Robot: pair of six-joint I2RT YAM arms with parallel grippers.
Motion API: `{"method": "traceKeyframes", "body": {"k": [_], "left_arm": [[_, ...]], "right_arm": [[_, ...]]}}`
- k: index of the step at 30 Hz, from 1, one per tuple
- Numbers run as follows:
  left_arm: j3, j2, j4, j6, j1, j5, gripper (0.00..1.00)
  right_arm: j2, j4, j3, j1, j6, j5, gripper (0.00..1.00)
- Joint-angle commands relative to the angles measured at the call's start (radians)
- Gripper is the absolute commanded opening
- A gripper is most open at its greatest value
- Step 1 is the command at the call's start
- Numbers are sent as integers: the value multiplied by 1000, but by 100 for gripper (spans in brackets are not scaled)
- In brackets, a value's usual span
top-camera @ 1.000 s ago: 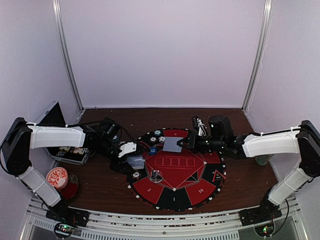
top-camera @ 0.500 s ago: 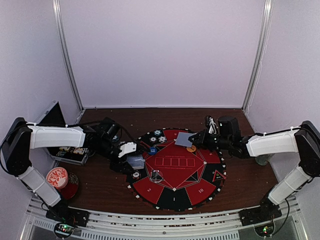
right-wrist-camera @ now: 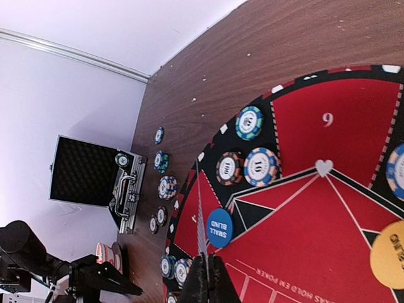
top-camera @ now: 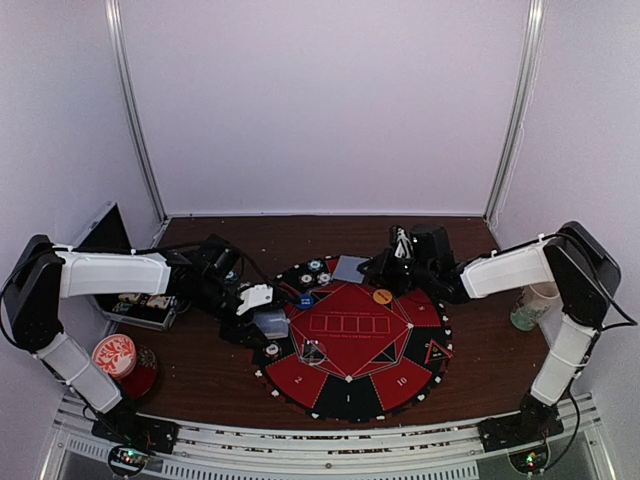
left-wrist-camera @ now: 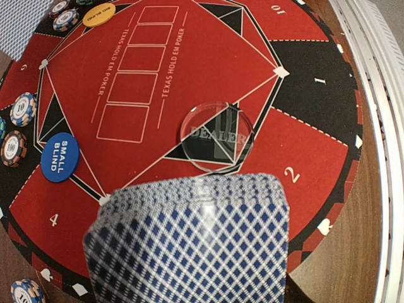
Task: Distribute texas hold em gaming equipment
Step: Distribute the poker card in the small blind area.
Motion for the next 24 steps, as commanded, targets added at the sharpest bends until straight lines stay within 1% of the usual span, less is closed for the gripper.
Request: {"method": "traceKeyframes", "body": {"k": [1, 16, 24], "left_arm": [[-4, -30, 15, 15, -2, 22, 43], [-5, -37, 15, 18, -2, 28, 43], [-8, -41, 15, 20, -3, 29, 43]], "right_arm": [[79, 42, 105, 42, 18, -16, 0], [443, 45, 497, 150, 64, -39, 0], [540, 51, 582, 177, 75, -22, 0]]}}
